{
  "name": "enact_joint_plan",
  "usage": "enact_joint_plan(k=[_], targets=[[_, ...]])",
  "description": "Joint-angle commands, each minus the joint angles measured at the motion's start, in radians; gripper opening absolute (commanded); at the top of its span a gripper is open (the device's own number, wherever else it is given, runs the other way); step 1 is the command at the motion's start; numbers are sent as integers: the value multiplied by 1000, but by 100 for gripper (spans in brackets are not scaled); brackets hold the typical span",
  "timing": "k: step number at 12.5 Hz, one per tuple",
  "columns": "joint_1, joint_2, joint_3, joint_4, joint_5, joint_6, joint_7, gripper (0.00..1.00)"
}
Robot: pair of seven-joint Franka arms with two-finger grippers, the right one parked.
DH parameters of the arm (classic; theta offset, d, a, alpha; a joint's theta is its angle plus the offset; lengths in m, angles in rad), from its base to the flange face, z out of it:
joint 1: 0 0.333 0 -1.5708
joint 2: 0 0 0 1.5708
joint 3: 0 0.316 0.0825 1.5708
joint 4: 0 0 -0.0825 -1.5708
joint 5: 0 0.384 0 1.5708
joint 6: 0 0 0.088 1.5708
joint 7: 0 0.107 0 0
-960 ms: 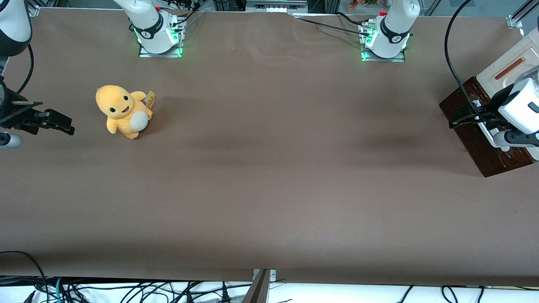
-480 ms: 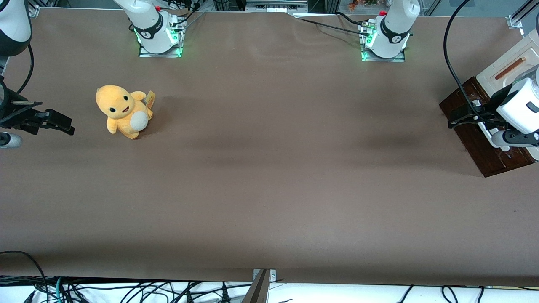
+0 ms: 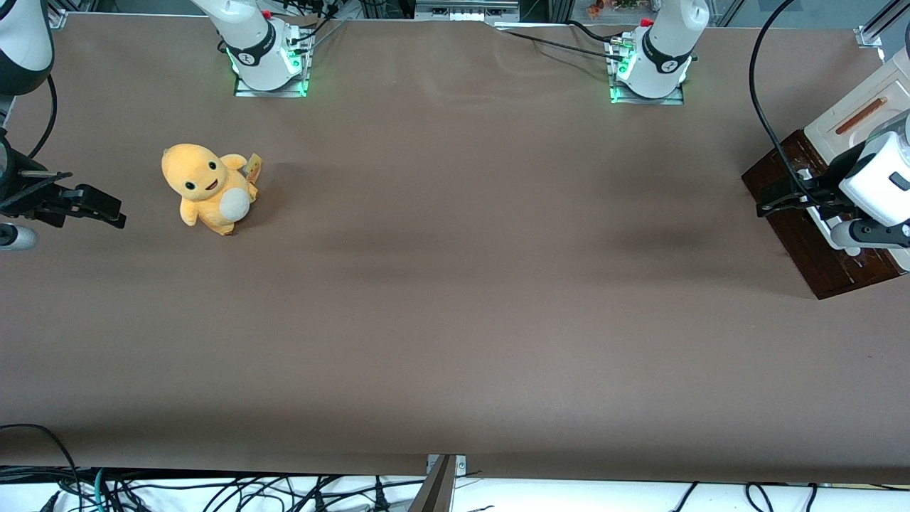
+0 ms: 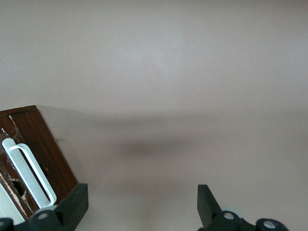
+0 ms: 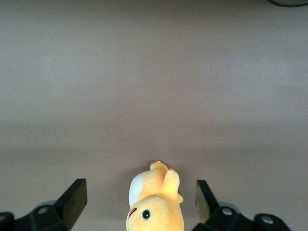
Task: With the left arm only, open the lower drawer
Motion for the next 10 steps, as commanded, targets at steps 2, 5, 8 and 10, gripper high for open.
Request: enact_joint_plan(k=[2, 5, 8, 10], targets=[[6, -13, -4, -11, -19, 13, -3, 100], [5, -10, -2, -11, -17, 13, -3, 100], [8, -2, 1, -11, -10, 13, -3, 100], [2, 5, -2, -11, -4, 13, -9, 100]])
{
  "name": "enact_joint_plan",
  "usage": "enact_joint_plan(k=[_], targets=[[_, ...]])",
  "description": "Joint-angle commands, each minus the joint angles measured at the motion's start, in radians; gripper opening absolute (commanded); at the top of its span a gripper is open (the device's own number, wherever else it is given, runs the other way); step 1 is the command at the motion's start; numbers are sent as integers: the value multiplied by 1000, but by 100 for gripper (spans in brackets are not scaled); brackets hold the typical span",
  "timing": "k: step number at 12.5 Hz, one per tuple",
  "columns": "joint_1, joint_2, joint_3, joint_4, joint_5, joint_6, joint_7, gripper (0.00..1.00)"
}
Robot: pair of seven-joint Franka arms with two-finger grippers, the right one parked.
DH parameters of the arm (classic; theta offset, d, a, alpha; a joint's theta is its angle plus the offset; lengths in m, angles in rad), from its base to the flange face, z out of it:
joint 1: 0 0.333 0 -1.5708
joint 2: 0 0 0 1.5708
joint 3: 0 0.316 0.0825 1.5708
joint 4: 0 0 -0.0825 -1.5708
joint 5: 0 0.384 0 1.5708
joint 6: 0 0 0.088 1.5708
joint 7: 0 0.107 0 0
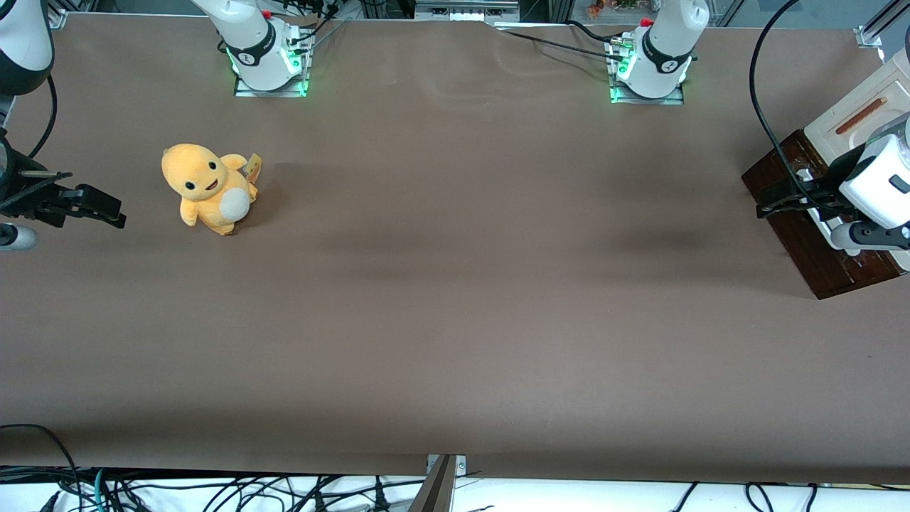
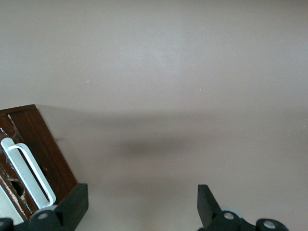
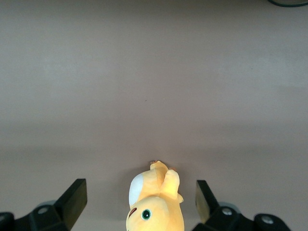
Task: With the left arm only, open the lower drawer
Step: 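Move the left gripper down toward the lower drawer's white handle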
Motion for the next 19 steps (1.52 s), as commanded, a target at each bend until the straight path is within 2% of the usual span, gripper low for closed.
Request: enact_joint_plan(k=[1, 5, 10, 15, 19], targets=[[-2, 5, -4, -8, 3, 11, -11, 100], [-32, 19, -7, -12, 94, 3, -29, 100], [-66, 47, -9, -26, 178, 2, -150, 100], [-89, 107, -29, -44, 351, -6, -359, 100], [-97, 122, -30, -96, 463, -5, -437, 100]])
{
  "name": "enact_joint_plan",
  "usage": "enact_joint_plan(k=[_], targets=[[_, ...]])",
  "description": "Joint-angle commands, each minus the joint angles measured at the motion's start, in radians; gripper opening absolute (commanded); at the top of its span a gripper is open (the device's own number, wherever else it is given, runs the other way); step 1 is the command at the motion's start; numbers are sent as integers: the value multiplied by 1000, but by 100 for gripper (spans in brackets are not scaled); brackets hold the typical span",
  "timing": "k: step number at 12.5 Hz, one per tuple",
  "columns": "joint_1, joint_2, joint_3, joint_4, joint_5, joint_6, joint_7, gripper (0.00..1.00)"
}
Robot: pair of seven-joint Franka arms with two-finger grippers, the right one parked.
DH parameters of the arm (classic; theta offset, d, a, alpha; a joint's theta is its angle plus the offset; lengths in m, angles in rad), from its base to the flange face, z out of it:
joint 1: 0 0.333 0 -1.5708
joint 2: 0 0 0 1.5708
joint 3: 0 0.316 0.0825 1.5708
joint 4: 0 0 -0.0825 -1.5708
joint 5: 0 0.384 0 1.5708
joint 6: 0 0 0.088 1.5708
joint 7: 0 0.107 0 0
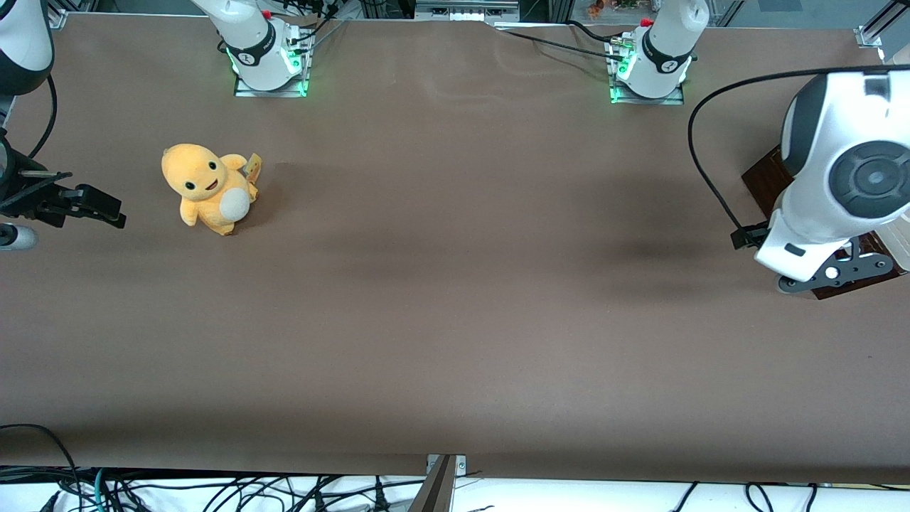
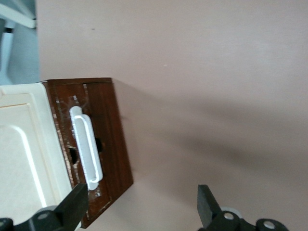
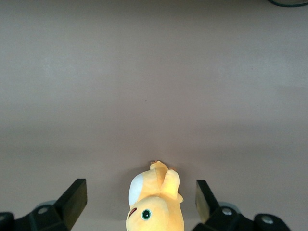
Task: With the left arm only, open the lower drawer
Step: 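Move the left gripper down toward the lower drawer's white handle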
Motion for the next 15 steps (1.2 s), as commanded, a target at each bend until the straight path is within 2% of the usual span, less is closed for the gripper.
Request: enact_joint_plan(k=[1, 3, 6, 8, 11, 14, 15], targets=[[-14, 4, 2, -38, 84, -3, -82, 100], [-25, 25, 2, -55, 148, -3, -141, 100], [-27, 69, 2, -67, 180, 7, -186, 100], [-28, 85, 0, -114, 261, 7, -240, 100], [-27, 89, -8, -145, 289, 8, -260, 100], [-22, 135, -8, -196, 387, 10, -353, 100], [-19, 142, -8, -199, 397, 10, -375, 100]])
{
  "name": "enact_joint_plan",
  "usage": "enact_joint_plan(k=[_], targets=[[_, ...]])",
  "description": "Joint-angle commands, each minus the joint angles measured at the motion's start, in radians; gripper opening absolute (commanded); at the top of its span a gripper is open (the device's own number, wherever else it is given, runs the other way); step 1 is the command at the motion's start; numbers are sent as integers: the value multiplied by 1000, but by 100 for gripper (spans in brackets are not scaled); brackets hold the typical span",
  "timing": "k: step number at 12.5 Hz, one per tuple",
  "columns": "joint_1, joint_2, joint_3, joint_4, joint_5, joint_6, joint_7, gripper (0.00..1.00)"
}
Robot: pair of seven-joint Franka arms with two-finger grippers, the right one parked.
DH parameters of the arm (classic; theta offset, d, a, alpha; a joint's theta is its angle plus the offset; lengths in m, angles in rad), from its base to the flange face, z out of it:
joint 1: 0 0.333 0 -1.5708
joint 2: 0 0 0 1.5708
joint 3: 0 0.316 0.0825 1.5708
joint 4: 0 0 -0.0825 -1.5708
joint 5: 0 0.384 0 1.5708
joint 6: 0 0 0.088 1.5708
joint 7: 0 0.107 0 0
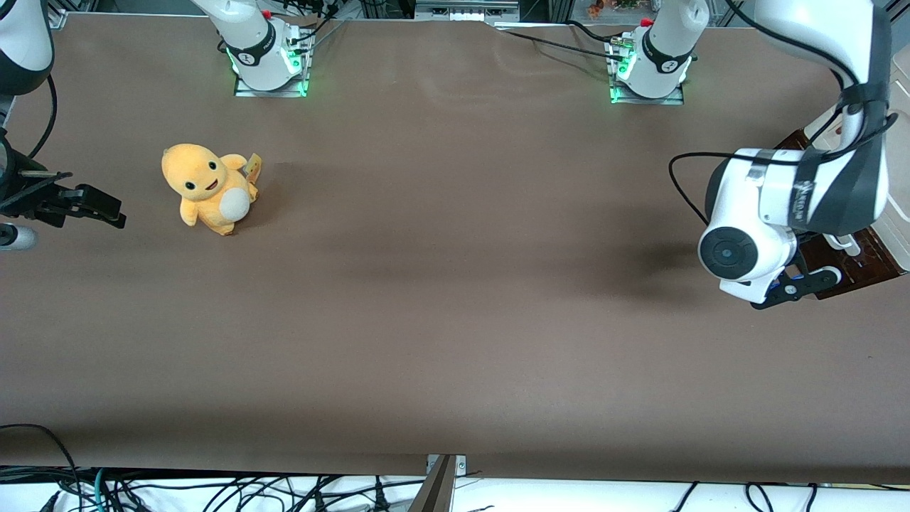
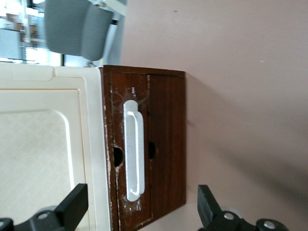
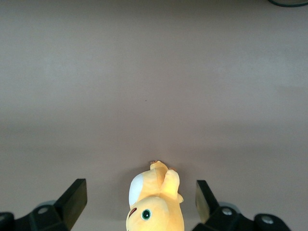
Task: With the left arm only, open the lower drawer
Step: 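Move the left gripper down toward the lower drawer's white handle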
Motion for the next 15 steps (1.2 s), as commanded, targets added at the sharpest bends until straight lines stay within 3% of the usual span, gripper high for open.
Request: enact_joint_plan(k=[1, 3, 5, 15], targets=[[3, 24, -1, -24, 50, 8, -66, 100], [8, 51, 0, -25, 71, 9, -86, 100], [20, 85, 0, -53, 145, 15, -137, 100], [69, 154, 3, -86, 248, 81, -285, 100]])
